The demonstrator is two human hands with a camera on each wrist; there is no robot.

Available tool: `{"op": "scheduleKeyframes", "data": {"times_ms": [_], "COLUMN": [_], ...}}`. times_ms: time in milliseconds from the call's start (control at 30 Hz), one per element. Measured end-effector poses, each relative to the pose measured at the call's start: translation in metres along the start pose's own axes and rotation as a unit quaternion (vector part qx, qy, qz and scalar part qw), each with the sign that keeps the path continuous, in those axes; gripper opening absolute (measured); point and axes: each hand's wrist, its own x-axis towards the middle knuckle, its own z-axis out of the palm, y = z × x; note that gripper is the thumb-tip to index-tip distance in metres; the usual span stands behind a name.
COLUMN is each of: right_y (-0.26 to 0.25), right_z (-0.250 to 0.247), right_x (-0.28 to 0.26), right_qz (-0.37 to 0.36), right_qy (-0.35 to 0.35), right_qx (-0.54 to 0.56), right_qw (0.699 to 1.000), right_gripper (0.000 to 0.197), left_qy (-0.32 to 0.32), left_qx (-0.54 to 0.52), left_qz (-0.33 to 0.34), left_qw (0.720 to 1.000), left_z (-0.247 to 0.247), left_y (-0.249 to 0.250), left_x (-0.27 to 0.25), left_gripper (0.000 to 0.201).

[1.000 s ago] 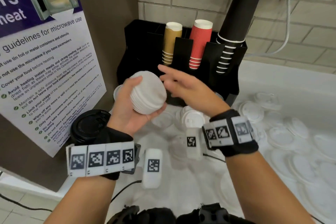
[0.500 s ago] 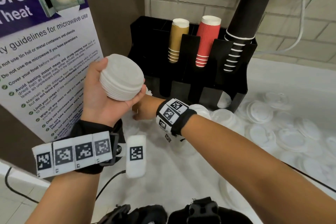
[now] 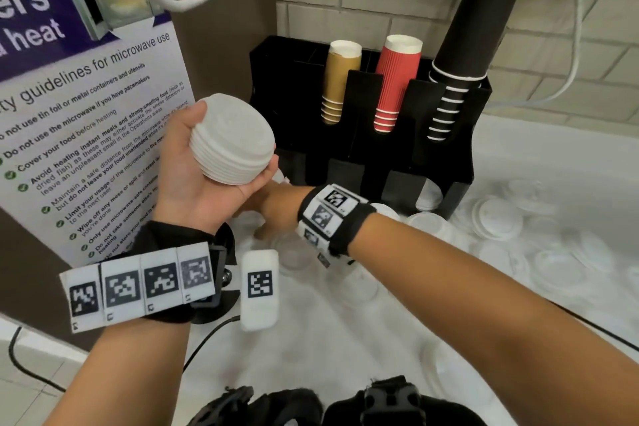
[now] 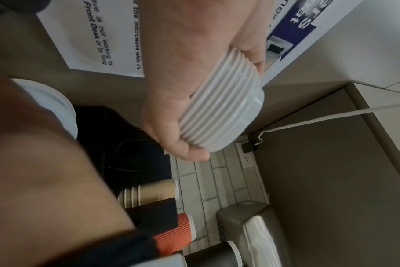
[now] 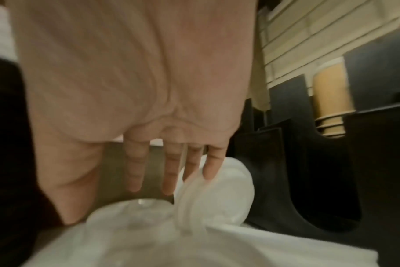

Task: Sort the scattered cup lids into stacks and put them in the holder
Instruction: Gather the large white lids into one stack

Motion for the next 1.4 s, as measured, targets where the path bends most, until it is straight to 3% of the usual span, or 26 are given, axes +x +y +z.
{"op": "scheduleKeyframes", "data": {"times_ms": [167, 300, 433, 567, 667, 833, 1000, 1067, 1200, 1400], "right_y": [0.003, 0.0, -0.007, -0.004, 0.008, 0.04, 0.061, 0.062, 0.056, 0.044], "right_z": [0.011, 0.02, 0.026, 0.022, 0.015, 0.007, 0.013, 0.019, 0.03, 0.043], "right_x": [0.005, 0.011, 0.017, 0.011, -0.003, -0.037, -0.084, -0.101, -0.125, -0.137], "right_qz": [0.015, 0.013, 0.017, 0.014, 0.02, 0.006, 0.04, 0.041, 0.033, 0.045], "right_qy": [-0.041, -0.043, -0.044, -0.016, 0.094, 0.24, 0.347, 0.366, 0.365, 0.379], "right_qx": [-0.119, -0.181, -0.189, -0.122, 0.042, 0.283, 0.49, 0.535, 0.559, 0.528], "right_qw": [0.992, 0.982, 0.981, 0.992, 0.994, 0.929, 0.798, 0.76, 0.744, 0.759], "right_gripper": [0.041, 0.051, 0.047, 0.064, 0.077, 0.074, 0.061, 0.058, 0.057, 0.057], "left_qy": [0.017, 0.011, 0.013, 0.02, 0.013, 0.002, 0.012, 0.006, 0.002, 0.004], "left_qx": [0.011, 0.013, 0.021, 0.02, 0.019, 0.029, 0.044, 0.06, 0.094, 0.124], "left_qz": [0.003, 0.002, 0.0, -0.003, 0.0, 0.021, 0.007, -0.015, -0.078, -0.102], "left_qw": [1.0, 1.0, 1.0, 1.0, 1.0, 0.999, 0.999, 0.998, 0.993, 0.987], "left_z": [0.0, -0.003, -0.005, -0.005, -0.005, -0.005, -0.004, -0.002, -0.002, -0.002], "left_y": [-0.003, -0.004, -0.004, -0.006, -0.004, 0.0, -0.015, -0.031, -0.065, -0.091], "left_x": [0.0, -0.001, 0.0, 0.001, 0.001, 0.003, 0.006, 0.006, 0.006, 0.004], "left_gripper": [0.054, 0.05, 0.051, 0.052, 0.052, 0.051, 0.052, 0.056, 0.06, 0.055]}}
